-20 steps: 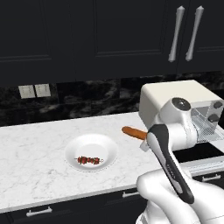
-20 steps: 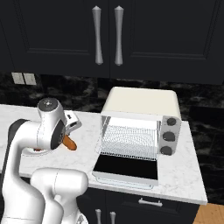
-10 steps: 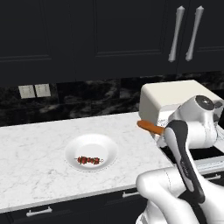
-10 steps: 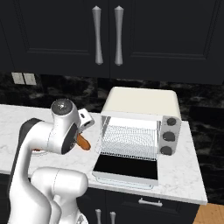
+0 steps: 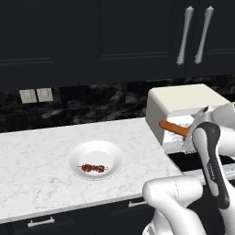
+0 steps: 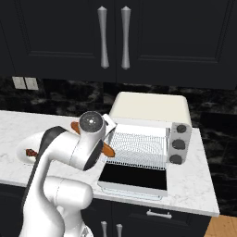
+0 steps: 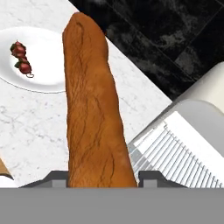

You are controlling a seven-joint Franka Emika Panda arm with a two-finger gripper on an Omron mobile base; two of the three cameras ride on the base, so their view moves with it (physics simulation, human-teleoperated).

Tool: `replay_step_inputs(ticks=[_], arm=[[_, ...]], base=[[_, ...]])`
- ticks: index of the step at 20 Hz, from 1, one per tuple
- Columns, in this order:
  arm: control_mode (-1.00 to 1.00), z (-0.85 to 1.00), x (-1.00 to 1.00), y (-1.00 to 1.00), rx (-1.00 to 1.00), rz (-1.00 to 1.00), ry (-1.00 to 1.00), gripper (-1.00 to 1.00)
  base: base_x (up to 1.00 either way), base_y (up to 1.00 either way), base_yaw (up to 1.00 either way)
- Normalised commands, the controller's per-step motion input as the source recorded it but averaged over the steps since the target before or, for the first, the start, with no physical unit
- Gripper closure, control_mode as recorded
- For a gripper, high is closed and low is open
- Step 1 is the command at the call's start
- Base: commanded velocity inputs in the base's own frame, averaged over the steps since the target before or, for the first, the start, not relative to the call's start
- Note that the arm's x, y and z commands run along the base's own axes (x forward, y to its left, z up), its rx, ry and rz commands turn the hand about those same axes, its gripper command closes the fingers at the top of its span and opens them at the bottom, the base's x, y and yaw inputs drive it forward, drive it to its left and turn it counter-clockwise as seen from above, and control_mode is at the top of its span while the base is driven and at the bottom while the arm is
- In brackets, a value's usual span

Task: Pick up the kebab skewer and baguette bread, and place them inside the toaster oven. Close the toaster oven door and start by setting the timer.

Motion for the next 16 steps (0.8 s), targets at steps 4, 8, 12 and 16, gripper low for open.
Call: replay_step_inputs(ticks=[4, 8, 12, 16], arm=[[-1.00, 0.01, 0.02, -0.16, -0.16, 0.00, -0.11, 1.00], [-1.00, 0.00, 0.00, -0.06, -0.25, 0.00, -0.14, 1.00], [-1.00, 0.00, 0.00, -0.08, -0.26, 0.00, -0.08, 1.00], [-1.00, 0.03, -0.01, -0.44, -0.15, 0.03, -0.04, 1.00]], base=[[0.00, 0.00, 0.00], [0.00, 0.00, 0.00], [0.00, 0.00, 0.00], [0.00, 0.00, 0.00]])
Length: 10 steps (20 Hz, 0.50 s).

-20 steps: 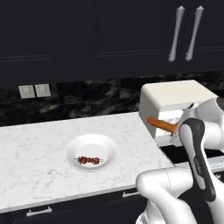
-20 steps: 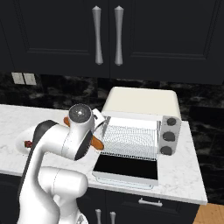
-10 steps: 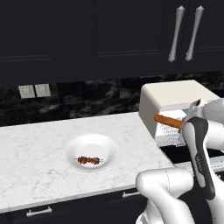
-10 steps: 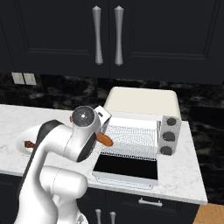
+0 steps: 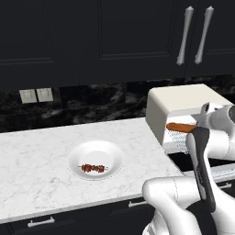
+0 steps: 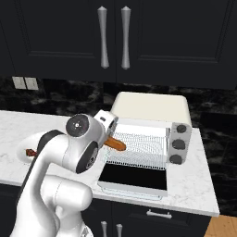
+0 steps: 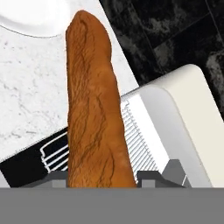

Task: Pick up the kebab skewer and baguette bread, and place them inside the toaster oven. Close the toaster oven door and start by setting the timer.

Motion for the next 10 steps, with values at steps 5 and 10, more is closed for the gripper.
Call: replay_step_inputs(ticks=[5, 10], arm=[[-1.00, 0.02, -0.01, -0.68, -0.01, 0.09, 0.00, 1.00], [-1.00, 0.00, 0.06, -0.35, -0.08, 0.03, 0.00, 1.00]], base=[[0.00, 0.00, 0.00], [0.00, 0.00, 0.00]])
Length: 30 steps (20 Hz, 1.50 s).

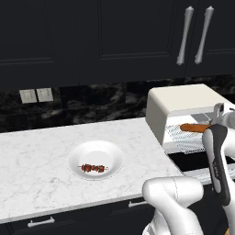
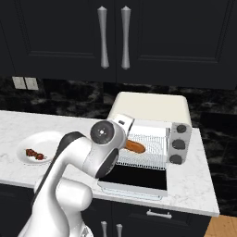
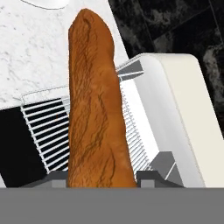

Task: Pick up the kebab skewer and baguette bread, and place them inside the toaster oven. Close the toaster oven door and start by setting the timer.

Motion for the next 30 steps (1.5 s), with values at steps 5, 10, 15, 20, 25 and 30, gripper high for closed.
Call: replay_step_inputs(ticks=[5, 10, 15, 20, 25, 30], arm=[[-1.00, 0.00, 0.15, -0.28, -0.07, 0.00, 0.00, 1.00], [-1.00, 0.00, 0.29, -0.33, 0.00, 0.08, 0.00, 1.00], [-1.00, -0.12, 0.28, 0.01, -0.06, 0.06, 0.01, 1.00], [-1.00, -0.02, 0.19, -0.04, -0.02, 0.00, 0.00, 1.00], [-1.00, -0.14, 0.24, -0.03, -0.04, 0.00, 0.00, 1.00], [-1.00, -0.29, 0.23, 0.00, -0.07, 0.00, 0.00, 1.00]], base=[[0.00, 0.00, 0.00], [0.00, 0.00, 0.00], [0.00, 0.00, 0.00], [0.00, 0.00, 0.00], [0.00, 0.00, 0.00], [0.00, 0.00, 0.00]])
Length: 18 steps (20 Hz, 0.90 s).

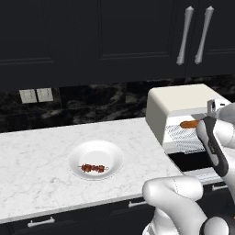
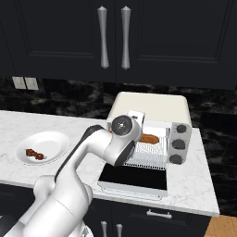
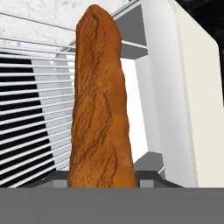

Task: Pick up the kebab skewer and baguette bread, and place them inside the toaster oven. Close the toaster oven door and start by setting the timer.

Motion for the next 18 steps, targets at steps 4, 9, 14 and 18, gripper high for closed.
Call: replay_step_inputs(ticks=[4, 9, 14, 18], arm=[[-1.00, -0.13, 0.28, 0.00, -0.01, 0.00, 0.00, 1.00], [-1.00, -0.01, 0.30, -0.20, 0.00, 0.03, 0.00, 1.00], [-1.00, -0.03, 0.28, -0.22, 0.00, 0.05, 0.00, 1.00], [-1.00, -0.19, 0.24, 0.00, 0.00, 0.05, 0.00, 1.00]], base=[[0.00, 0.00, 0.00], [0.00, 0.00, 0.00], [0.00, 0.00, 0.00], [0.00, 0.00, 0.00]])
